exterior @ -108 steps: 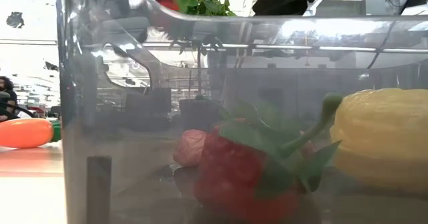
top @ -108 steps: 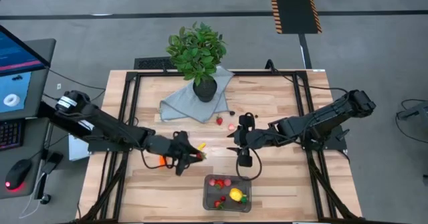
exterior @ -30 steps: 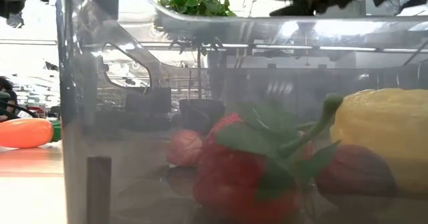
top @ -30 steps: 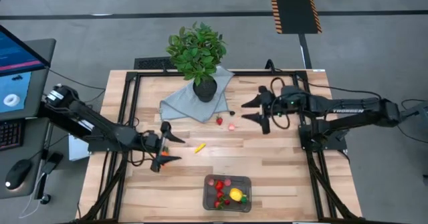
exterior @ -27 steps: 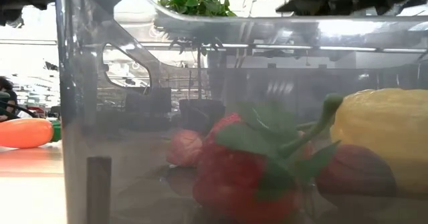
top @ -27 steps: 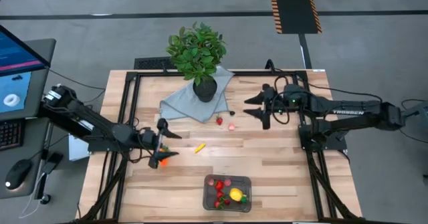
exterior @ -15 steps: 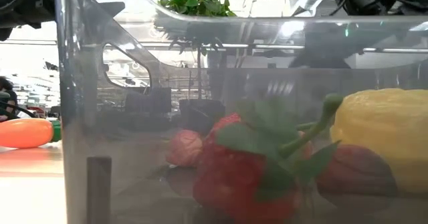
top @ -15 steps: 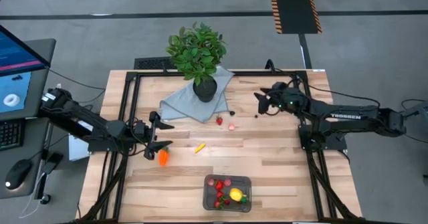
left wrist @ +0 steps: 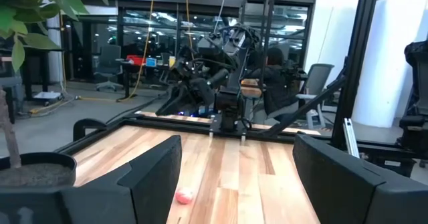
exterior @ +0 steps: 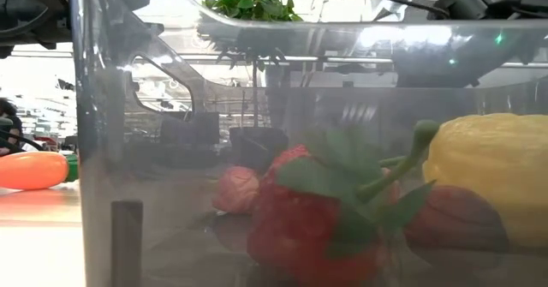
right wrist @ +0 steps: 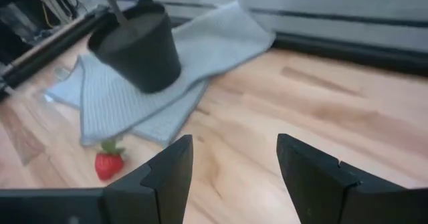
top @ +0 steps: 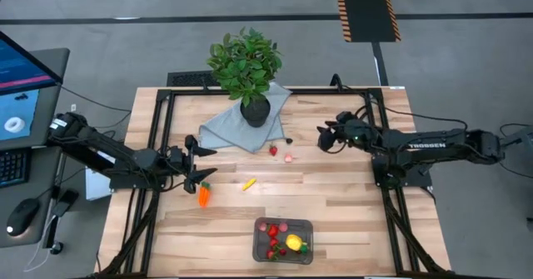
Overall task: Pick and placing Produce into tupperware
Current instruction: Put the blueberry into the black bin
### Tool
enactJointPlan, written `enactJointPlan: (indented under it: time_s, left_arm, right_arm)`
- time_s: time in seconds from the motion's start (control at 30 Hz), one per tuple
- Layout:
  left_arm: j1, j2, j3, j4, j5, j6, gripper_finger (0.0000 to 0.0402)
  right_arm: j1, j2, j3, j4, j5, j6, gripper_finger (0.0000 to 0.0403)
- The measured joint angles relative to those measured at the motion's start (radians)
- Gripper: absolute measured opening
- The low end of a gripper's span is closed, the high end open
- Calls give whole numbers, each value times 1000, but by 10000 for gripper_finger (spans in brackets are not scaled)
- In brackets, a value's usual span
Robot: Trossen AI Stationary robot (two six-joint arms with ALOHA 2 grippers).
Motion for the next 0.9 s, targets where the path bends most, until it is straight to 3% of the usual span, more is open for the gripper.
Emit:
enactJointPlan:
  time_s: [0.33, 0.73, 0.9]
  left_arm:
    - [0, 0, -1, 0, 1, -13, 274]
    - [0, 0, -2, -1, 2, -24, 274]
    - [0, 0, -3, -2, 2, -25, 274]
  right_arm:
    - [63, 173, 1, -3, -4, 133, 240]
    - [278, 355, 1, 105, 477, 242, 240]
    - [325, 434, 1, 103, 523, 336, 240]
